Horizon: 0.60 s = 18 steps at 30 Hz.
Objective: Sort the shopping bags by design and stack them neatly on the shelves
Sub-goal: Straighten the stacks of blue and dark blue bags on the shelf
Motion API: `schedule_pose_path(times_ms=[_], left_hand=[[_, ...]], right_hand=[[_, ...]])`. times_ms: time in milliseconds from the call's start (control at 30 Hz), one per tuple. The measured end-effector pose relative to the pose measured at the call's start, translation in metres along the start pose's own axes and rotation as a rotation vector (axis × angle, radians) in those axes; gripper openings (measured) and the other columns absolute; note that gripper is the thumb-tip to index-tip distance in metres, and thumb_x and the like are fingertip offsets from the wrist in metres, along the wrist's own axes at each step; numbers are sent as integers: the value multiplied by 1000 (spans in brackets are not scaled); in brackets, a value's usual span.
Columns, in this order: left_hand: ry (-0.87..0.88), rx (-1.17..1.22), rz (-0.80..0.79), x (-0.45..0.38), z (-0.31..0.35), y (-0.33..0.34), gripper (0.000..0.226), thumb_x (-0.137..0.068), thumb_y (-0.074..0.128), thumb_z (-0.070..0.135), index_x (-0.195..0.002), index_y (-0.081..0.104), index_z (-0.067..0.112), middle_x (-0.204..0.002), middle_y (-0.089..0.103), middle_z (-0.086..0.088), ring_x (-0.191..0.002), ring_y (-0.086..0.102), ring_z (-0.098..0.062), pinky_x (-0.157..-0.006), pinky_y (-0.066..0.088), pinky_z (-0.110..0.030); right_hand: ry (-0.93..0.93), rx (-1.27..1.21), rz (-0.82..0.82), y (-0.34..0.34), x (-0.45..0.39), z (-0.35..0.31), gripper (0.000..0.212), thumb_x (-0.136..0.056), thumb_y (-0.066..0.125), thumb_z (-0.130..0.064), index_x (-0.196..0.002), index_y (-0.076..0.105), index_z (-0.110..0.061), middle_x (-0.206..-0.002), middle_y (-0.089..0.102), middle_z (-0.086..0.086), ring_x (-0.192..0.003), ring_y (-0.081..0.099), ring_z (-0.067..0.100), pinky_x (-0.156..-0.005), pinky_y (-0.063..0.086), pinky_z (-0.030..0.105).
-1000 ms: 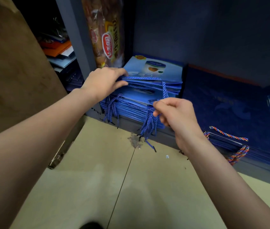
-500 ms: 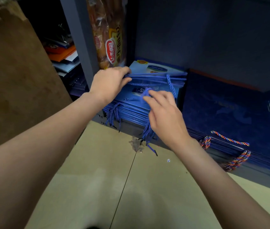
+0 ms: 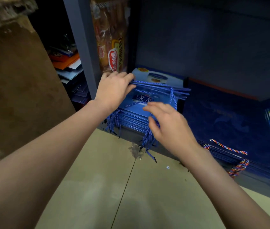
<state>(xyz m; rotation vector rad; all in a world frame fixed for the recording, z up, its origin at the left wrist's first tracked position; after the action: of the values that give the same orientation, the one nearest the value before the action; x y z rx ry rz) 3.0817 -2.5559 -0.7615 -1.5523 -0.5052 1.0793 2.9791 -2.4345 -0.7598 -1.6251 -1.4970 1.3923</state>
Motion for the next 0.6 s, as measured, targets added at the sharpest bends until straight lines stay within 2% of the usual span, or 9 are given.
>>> schedule_pose_path(times_ms=[67,100,200,267,333,400,467,533,600], left_hand=[[50,-28,-14,11,3,9,31,-95,49,33,-119,56,13,-112,62,-8,-105,55,-32,-89,35,-42],[69,-38,-19,17,4,13,31,-94,52,31,-117,57,12,-111,63,-9,-103,56,-32,-89,36,-43],[60,-62,-105,33,4,28,34,-95,49,34,-122,53,13,-118,58,-8,-110,52,-32,-95,33,-43],[47,-67,-181,45,2,41,39,-97,43,37,-130,46,17,-128,50,-5,-119,44,-29,-101,27,-42],[37,-54,-209,53,1,47,41,-97,42,37,-134,42,20,-134,45,-3,-125,39,-26,-106,22,-39],[30,-34,-210,55,-2,47,43,-96,45,36,-136,41,19,-136,43,-5,-127,37,-28,-107,21,-39],[-9,7,-201,58,-8,46,44,-94,51,31,-135,44,15,-135,44,-10,-126,37,-32,-107,24,-42],[-34,9,-158,65,-12,44,43,-93,56,23,-132,49,9,-133,49,-16,-124,43,-36,-107,28,-45],[-58,-51,-133,72,-13,42,42,-93,56,21,-131,50,3,-134,51,-19,-126,45,-35,-111,22,-46]], right_hand=[[-115,17,142,-13,-8,-1,28,-86,54,-11,-111,65,-7,-120,61,9,-107,56,30,-87,48,37],[-97,52,140,-14,-12,6,30,-86,55,-14,-114,63,-8,-124,58,9,-111,52,31,-90,45,39],[93,175,-121,11,-17,43,47,-92,55,-28,-136,44,-20,-142,38,4,-126,32,28,-102,28,42],[172,170,-282,33,-11,64,51,-92,53,-35,-140,37,-27,-142,34,0,-127,29,24,-104,23,41],[233,70,-349,46,-1,77,53,-91,56,-37,-140,37,-30,-142,33,-1,-129,26,23,-105,24,42],[279,-46,-298,45,4,86,54,-89,60,-33,-139,40,-28,-142,34,-1,-131,24,22,-107,25,41],[286,-126,-195,37,9,90,49,-87,63,-27,-133,48,-24,-138,39,0,-128,28,20,-106,23,28],[287,-172,-89,31,18,91,45,-84,67,-22,-128,55,-20,-133,44,1,-125,32,18,-96,19,13],[270,-171,-20,33,27,85,48,-82,70,-21,-127,56,-19,-130,45,2,-123,33,17,-96,18,10]])
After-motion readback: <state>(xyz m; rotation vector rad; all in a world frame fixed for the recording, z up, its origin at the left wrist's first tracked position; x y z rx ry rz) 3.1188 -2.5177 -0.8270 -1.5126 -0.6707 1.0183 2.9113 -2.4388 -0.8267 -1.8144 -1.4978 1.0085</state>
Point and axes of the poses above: each hand's wrist, its own x-axis away from the middle knuckle, its own y-axis out of the palm, z = x × y, the point moved 7 cm from there along -x, towards the middle knuckle
